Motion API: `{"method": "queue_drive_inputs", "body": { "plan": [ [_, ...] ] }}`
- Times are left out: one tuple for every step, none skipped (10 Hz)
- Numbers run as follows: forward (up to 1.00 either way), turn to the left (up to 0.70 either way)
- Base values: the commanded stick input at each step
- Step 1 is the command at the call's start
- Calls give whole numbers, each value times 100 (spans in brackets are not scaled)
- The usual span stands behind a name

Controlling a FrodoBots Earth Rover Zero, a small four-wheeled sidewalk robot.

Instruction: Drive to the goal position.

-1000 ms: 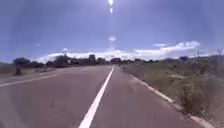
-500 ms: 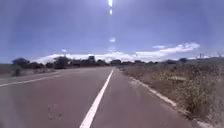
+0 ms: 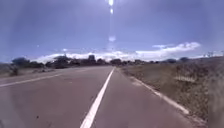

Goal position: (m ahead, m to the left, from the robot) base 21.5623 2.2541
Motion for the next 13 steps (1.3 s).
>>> {"method": "queue_drive_inputs", "body": {
  "plan": [
    [70,0],
    [70,0],
    [70,0],
    [70,0],
    [70,0],
    [70,0],
    [70,0],
    [70,0],
    [70,0],
    [70,0],
    [70,0],
    [70,0],
    [70,0]
  ]
}}
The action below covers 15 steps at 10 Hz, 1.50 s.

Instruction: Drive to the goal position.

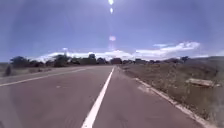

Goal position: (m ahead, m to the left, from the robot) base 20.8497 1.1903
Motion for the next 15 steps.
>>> {"method": "queue_drive_inputs", "body": {
  "plan": [
    [70,0],
    [70,0],
    [70,0],
    [70,0],
    [70,0],
    [70,0],
    [70,0],
    [70,0],
    [70,-2],
    [70,-6],
    [70,-14],
    [70,-14],
    [70,-14],
    [70,-14],
    [70,-14]
  ]
}}
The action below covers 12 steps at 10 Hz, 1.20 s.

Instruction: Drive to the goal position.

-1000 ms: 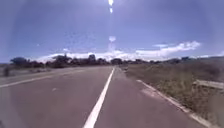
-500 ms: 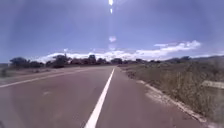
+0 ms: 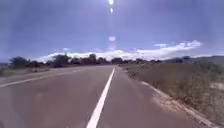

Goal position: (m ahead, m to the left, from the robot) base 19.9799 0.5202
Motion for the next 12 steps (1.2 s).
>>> {"method": "queue_drive_inputs", "body": {
  "plan": [
    [70,-10],
    [70,-4],
    [70,0],
    [70,0],
    [70,0],
    [70,0],
    [70,0],
    [70,-13],
    [70,-11],
    [70,-10],
    [70,-8],
    [70,-7]
  ]
}}
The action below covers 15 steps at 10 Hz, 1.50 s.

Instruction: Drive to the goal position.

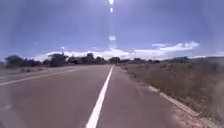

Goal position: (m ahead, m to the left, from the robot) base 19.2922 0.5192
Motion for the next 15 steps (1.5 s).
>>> {"method": "queue_drive_inputs", "body": {
  "plan": [
    [70,-5],
    [70,-3],
    [70,-2],
    [70,0],
    [70,0],
    [70,0],
    [70,0],
    [70,0],
    [70,0],
    [70,0],
    [70,0],
    [70,0],
    [70,0],
    [70,0],
    [70,0]
  ]
}}
